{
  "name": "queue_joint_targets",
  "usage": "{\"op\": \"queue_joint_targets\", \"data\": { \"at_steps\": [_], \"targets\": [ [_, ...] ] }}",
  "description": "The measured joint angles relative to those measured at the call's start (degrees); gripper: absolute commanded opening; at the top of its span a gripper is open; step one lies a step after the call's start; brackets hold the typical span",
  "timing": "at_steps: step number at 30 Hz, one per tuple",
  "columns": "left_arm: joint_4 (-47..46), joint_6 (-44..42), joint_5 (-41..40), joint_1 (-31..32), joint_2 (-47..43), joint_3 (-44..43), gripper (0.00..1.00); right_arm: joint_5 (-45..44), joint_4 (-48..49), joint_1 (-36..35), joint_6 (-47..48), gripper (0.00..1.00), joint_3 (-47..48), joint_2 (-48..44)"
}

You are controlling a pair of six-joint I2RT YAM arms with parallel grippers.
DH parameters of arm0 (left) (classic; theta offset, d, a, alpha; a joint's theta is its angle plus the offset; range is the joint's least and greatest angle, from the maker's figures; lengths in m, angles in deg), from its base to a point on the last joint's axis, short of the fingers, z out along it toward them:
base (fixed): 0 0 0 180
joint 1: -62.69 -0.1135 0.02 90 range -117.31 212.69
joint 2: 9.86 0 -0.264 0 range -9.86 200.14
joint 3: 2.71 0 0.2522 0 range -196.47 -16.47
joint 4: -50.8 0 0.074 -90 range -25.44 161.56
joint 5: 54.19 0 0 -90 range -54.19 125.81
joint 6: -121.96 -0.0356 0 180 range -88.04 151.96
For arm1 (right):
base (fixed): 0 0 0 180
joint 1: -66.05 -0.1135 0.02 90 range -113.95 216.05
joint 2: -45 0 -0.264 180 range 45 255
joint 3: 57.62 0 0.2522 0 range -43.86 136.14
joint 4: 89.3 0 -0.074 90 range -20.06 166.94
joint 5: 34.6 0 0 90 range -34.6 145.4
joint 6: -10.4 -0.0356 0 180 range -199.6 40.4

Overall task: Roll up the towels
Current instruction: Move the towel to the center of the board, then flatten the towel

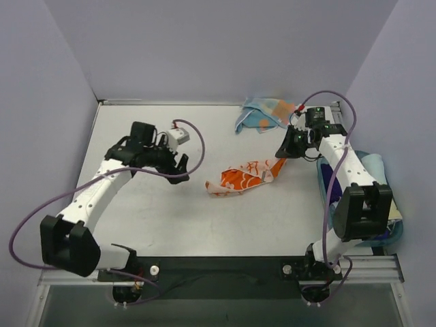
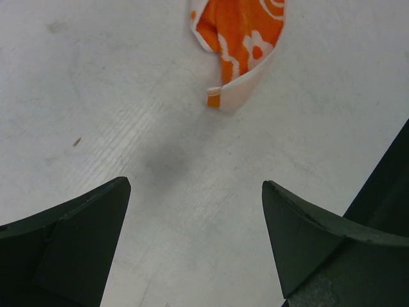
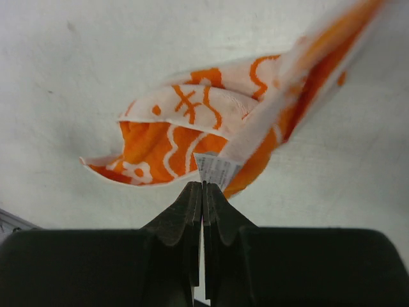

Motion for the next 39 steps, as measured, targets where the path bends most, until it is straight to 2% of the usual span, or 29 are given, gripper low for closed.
{"op": "queue_joint_targets", "data": {
  "at_steps": [4, 7, 18, 20, 22, 23, 25, 26, 27, 28, 33, 39],
  "targets": [
    [-3.3, -6.6, -3.1, 10.8, 5.7, 1.3, 0.95, 0.5, 0.1, 1.1, -0.3, 0.00, -5.9, 2.0],
    [-6.1, -11.1, -5.0, 16.3, 10.2, 1.9, 0.95, 0.3, 0.6, 2.9, -0.6, 0.00, -7.9, 3.2],
    [-16.9, -25.6, -6.3, 22.0, 19.2, 3.5, 0.90, 0.3, 1.7, 7.4, -1.3, 0.00, -8.3, 3.7],
    [-18.4, -27.9, -6.3, 22.1, 20.2, 4.3, 0.83, 1.0, 1.7, 7.4, -1.3, 0.00, -8.3, 3.7],
    [-19.5, -29.6, -6.6, 22.1, 21.4, 4.7, 0.65, 2.2, 1.7, 7.4, -1.4, 0.00, -8.3, 3.7],
    [-20.0, -30.4, -6.9, 22.1, 22.0, 4.9, 0.47, 2.9, 1.7, 7.4, -1.4, 0.00, -8.3, 3.7],
    [-20.3, -31.8, -7.7, 22.1, 22.9, 5.1, 0.33, 4.3, 1.7, 7.5, -1.9, 0.00, -8.2, 3.6],
    [-20.3, -32.5, -8.0, 22.1, 22.9, 5.5, 0.22, 5.1, 1.7, 7.6, -2.3, 0.00, -8.2, 3.5],
    [-20.2, -33.0, -8.1, 22.1, 22.7, 5.9, 0.15, 5.9, 1.7, 7.7, -3.0, 0.00, -8.2, 3.3],
    [-19.7, -33.7, -8.0, 21.8, 22.1, 6.7, 0.00, 6.7, 1.8, 7.8, -3.7, 0.00, -8.2, 3.0],
    [-13.5, -37.2, -5.7, 17.6, 11.4, 12.7, 0.00, 8.2, 4.0, 8.9, -10.1, 0.00, -8.2, -1.6],
    [-2.6, -45.8, -3.0, 7.8, -5.3, 17.4, 0.00, 1.1, 6.9, 9.2, -18.5, 0.00, -6.3, -4.1]
  ]
}}
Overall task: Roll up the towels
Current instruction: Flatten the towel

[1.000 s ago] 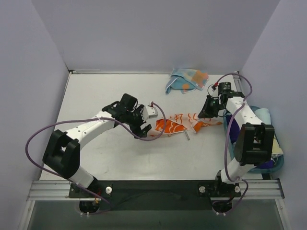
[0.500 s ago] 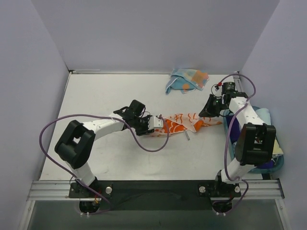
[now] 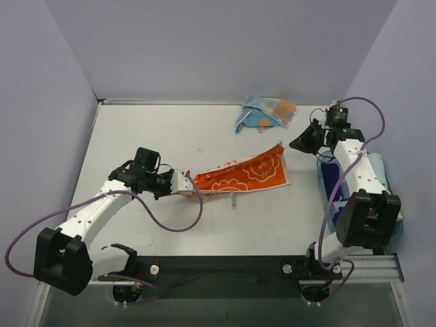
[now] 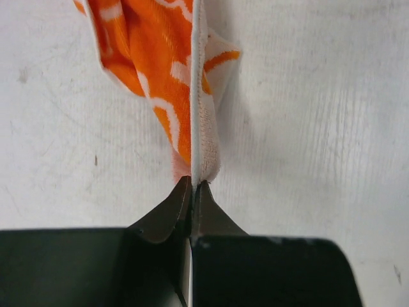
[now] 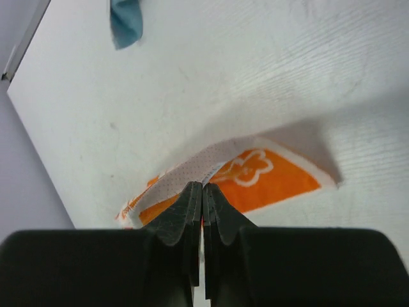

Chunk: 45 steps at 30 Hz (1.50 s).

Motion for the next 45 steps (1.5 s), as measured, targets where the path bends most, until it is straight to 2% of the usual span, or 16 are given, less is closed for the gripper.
{"op": "queue_joint_targets", "data": {
  "at_steps": [1, 2, 3, 4, 6, 8, 9, 10, 12, 15, 20, 23, 27, 30, 33, 45],
  "targets": [
    [1.6, -1.4, 0.2, -1.1, -0.9, 0.2, 0.00, -1.6, 0.2, -0.3, -0.7, 0.00, 0.7, 1.0],
    [2.8, -2.5, 0.3, -2.0, -1.4, 0.4, 0.00, -2.9, 0.4, -0.5, -0.9, 0.13, 1.7, 2.7],
    [4.1, -3.5, 0.5, -2.8, -1.3, 0.6, 0.00, -4.0, 0.6, -0.7, -1.0, 0.17, 3.0, 5.2],
    [5.2, -4.5, 0.7, -3.5, -0.8, 0.8, 0.00, -4.7, 0.8, -1.0, -0.8, 0.33, 4.7, 8.2],
    [6.6, -5.6, 0.9, -4.4, 0.9, 0.8, 0.00, -6.3, 1.3, -1.5, 0.4, 0.45, 8.3, 15.7],
    [7.3, -5.7, 0.9, -5.1, 3.3, 0.7, 0.00, -7.7, 0.6, -1.6, 2.9, 0.62, 10.8, 21.5],
    [7.8, -5.7, 0.9, -5.4, 4.7, 0.3, 0.00, -8.0, -0.5, -1.6, 5.0, 0.66, 11.5, 23.3],
    [8.3, -5.5, 0.8, -5.5, 6.0, -0.2, 0.00, -8.1, -1.7, -1.5, 7.1, 0.77, 11.9, 24.4],
    [9.0, -5.3, 0.6, -5.8, 8.7, -2.2, 0.00, -7.7, -4.2, -1.0, 11.4, 0.81, 11.9, 24.3],
    [9.4, -5.0, 0.5, -6.0, 10.7, -4.8, 0.00, -5.3, -5.8, 0.1, 20.4, 0.81, 10.5, 19.6],
    [9.6, -3.2, 0.5, -6.8, 12.9, -8.2, 0.02, 0.5, -9.9, -0.1, 38.3, 0.70, 6.0, 7.7],
    [9.9, -2.3, 0.5, -8.4, 14.3, -9.5, 0.00, 1.4, -13.1, -3.6, 49.8, 0.63, 2.4, 3.7],
    [10.4, -1.4, 0.5, -11.2, 17.3, -12.4, 0.00, -0.9, -15.2, -11.6, 59.8, 0.56, -3.8, 4.0],
    [11.0, -0.7, 0.5, -13.0, 19.8, -14.6, 0.00, -2.5, -16.5, -17.8, 64.2, 0.54, -6.7, 5.8],
    [11.6, 0.0, 0.6, -14.5, 22.0, -16.7, 0.00, -4.3, -16.0, -20.8, 66.9, 0.51, -7.8, 6.8],
    [13.9, 3.6, 1.4, -17.6, 29.0, -21.3, 0.00, -9.8, -12.0, -26.8, 70.2, 0.48, -12.5, 11.7]
  ]
}}
